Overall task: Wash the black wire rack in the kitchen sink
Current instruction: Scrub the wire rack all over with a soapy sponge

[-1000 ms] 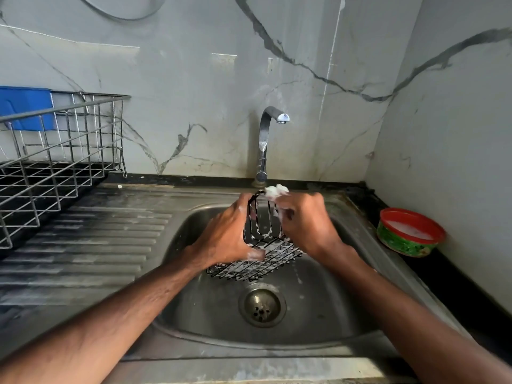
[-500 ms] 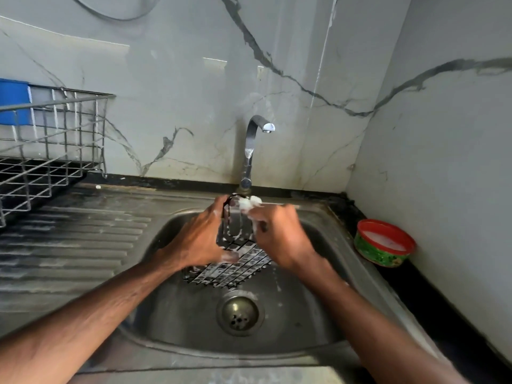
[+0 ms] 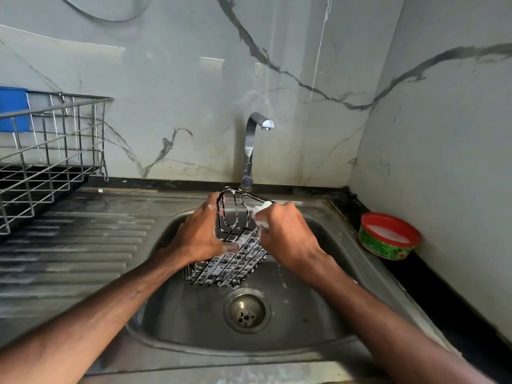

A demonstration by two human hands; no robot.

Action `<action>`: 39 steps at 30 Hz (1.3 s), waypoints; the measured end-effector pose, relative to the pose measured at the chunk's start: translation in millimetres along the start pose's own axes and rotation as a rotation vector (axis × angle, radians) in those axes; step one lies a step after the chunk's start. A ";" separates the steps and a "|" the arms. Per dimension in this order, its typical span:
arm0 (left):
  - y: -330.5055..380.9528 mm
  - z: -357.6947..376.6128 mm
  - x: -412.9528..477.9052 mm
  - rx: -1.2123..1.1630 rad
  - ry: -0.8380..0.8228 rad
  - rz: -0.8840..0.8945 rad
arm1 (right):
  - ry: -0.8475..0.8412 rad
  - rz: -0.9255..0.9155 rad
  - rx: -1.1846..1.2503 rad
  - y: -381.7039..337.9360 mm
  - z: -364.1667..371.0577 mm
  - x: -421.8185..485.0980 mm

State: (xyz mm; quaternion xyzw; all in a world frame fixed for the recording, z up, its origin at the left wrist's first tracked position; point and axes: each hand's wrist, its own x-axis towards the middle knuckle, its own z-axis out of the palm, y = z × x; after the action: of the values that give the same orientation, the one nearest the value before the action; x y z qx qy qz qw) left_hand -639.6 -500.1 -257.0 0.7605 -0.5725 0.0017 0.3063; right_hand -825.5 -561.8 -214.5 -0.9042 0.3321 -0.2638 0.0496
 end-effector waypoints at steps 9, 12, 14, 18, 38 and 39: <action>1.5 0.5 -0.1 -0.006 0.022 -0.028 | 0.075 0.094 -0.036 14.0 -3.1 0.3; -1.9 -1.1 0.8 -0.016 0.012 -0.042 | 0.066 0.145 -0.031 30.2 -1.7 0.5; -0.2 -0.3 0.1 -0.009 0.022 -0.026 | 0.021 0.170 -0.041 39.0 1.5 1.1; 3.8 2.9 -1.2 -0.012 0.033 -0.011 | 0.056 0.265 0.035 47.6 8.3 9.8; 7.5 -19.2 -8.3 0.074 -0.215 0.184 | -0.161 0.119 0.412 56.3 -16.7 14.5; 4.2 -18.3 -7.5 0.108 -0.215 0.176 | -0.197 0.100 0.459 55.1 -17.0 13.9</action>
State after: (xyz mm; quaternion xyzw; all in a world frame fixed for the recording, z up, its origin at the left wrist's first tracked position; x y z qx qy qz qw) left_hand -639.5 -485.7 -242.8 0.7187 -0.6654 -0.0220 0.2006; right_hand -856.9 -611.8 -208.3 -0.8731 0.3016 -0.2399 0.2986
